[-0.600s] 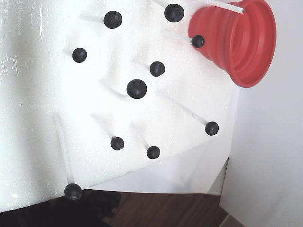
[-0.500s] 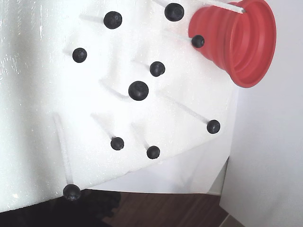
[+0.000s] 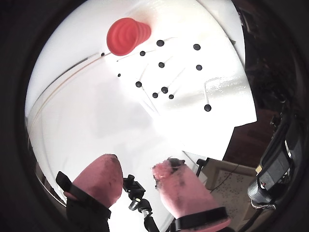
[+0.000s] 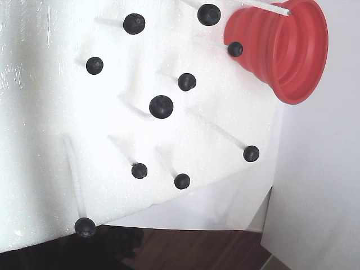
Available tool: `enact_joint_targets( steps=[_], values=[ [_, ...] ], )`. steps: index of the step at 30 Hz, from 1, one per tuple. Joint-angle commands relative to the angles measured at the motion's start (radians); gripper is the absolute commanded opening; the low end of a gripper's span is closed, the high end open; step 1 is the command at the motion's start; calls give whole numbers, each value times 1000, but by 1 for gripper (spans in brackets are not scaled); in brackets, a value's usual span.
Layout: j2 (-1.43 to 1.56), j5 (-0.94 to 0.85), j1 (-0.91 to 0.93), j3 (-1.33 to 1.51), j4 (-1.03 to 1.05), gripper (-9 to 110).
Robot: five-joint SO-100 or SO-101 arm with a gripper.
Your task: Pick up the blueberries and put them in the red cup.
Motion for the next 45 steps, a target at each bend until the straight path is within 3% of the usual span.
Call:
enact_joint_targets(
  steps=[1, 23, 27, 45],
  values=[
    [-2, -3, 20, -48, -2, 11],
    [-3, -57, -15, -124, -8, 12],
    [-21, -129, -14, -35, -153, 11],
    [-176, -555, -43, 26, -153, 13]
  ],
)
